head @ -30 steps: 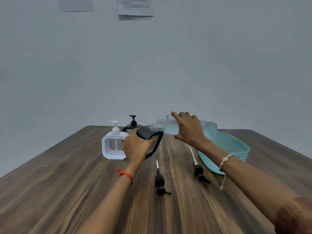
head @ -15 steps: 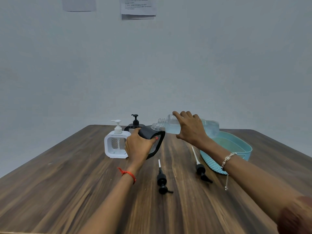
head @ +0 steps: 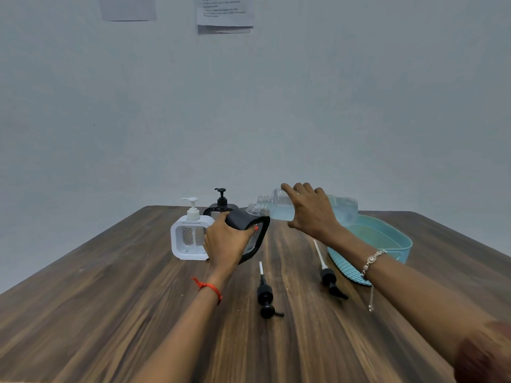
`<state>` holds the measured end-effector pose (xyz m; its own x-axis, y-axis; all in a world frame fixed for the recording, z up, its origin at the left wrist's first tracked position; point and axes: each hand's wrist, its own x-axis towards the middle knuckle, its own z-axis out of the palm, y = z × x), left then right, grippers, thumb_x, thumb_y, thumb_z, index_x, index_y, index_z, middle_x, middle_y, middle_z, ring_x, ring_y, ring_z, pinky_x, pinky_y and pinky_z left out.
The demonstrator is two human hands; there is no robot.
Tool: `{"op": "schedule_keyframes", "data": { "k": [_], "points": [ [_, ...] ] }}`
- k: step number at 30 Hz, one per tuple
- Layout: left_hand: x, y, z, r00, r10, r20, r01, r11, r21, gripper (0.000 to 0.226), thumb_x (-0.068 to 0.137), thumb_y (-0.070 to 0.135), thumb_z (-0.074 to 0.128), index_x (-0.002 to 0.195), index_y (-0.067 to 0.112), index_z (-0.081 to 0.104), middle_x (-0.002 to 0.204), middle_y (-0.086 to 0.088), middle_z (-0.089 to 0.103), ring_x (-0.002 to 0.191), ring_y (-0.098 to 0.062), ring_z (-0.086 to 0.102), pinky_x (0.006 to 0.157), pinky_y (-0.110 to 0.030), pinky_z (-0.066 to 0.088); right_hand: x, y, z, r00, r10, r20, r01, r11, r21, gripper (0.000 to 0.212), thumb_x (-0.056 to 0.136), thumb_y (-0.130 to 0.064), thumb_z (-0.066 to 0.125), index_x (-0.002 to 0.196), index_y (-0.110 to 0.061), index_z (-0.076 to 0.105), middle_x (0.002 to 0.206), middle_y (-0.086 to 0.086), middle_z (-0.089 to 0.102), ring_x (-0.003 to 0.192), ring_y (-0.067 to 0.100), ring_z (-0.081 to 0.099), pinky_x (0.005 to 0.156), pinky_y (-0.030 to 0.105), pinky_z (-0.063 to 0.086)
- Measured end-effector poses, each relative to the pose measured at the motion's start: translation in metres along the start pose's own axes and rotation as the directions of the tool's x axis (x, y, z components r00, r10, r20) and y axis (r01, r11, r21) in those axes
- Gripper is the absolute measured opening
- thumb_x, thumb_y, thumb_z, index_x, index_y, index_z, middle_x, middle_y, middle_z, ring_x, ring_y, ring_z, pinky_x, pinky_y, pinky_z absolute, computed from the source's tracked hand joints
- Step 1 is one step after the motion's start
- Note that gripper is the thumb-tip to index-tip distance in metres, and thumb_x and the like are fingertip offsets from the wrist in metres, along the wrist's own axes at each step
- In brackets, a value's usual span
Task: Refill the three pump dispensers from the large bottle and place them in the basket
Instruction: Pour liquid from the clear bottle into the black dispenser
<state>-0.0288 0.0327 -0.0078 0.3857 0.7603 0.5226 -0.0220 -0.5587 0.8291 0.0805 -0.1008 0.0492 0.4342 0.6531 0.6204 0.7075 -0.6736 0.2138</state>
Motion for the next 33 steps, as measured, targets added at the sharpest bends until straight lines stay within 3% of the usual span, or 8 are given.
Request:
{"op": "schedule_keyframes", "data": {
  "k": [33],
  "points": [
    [-0.0011, -0.0054, 0.0030, 1.000, -0.011, -0.011, 0.010, 1.000, -0.011, 0.053, 0.057, 0.043, 0.083, 0.102, 0.020, 0.066, 0.094, -0.002, 0.070, 0.093, -0.025, 0.063, 0.073, -0.035, 0.052, -0.0007, -0.0002, 0.0023, 1.000, -0.010, 0.008, 0.010, 1.000, -0.019, 0.076, 0.073, -0.021, 0.070, 0.138, -0.017, 0.032, 0.124, 0.011, 0.051, 0.114, 0.029, 0.046, 0.089, 0.038, 0.037]
  ]
}}
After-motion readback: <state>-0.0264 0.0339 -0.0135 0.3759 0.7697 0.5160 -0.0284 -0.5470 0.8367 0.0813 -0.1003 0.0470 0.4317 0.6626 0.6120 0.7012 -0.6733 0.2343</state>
